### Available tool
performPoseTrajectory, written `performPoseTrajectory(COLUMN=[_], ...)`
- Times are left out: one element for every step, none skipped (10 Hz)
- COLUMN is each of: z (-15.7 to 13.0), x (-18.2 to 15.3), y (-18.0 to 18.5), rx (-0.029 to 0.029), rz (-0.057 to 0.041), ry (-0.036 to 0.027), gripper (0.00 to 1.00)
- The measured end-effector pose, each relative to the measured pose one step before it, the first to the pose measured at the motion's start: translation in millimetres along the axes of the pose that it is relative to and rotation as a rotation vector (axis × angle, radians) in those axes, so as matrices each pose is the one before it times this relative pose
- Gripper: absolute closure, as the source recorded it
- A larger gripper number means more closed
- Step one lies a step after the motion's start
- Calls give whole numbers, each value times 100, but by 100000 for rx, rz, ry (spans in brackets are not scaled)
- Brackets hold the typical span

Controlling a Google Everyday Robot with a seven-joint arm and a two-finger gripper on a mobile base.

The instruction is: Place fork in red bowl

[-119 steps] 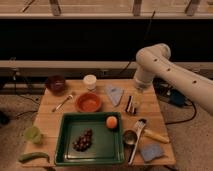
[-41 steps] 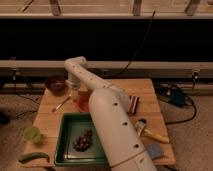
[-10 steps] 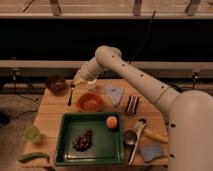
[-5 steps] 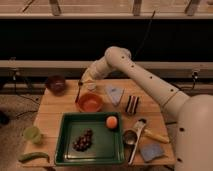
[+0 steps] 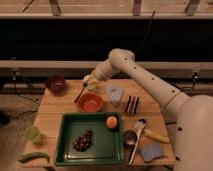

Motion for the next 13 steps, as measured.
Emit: performPoseTrajectory(z=[158,159,544,490,1034,679,641,645,650,505,722,389,278], x=[297,622,597,392,646,208,419,550,610,405,426,452,554], y=[15,48,209,162,279,228,255,287,262,134,191,173,232], rx=[-422,-885,-2219,-1938,-3565,-2191,-2549,-2523,-2706,-1953,-2188,-2236,-2022], rz=[649,811,-21,-286,-701,-471,-223,-57,258,286,0,206,214], ry=[916,2055,3226,2589,5034,2289,2731,2820,3173,2308,2415,2378,1949], gripper=[100,100,100,100,100,100,100,100,94,86,77,65,54])
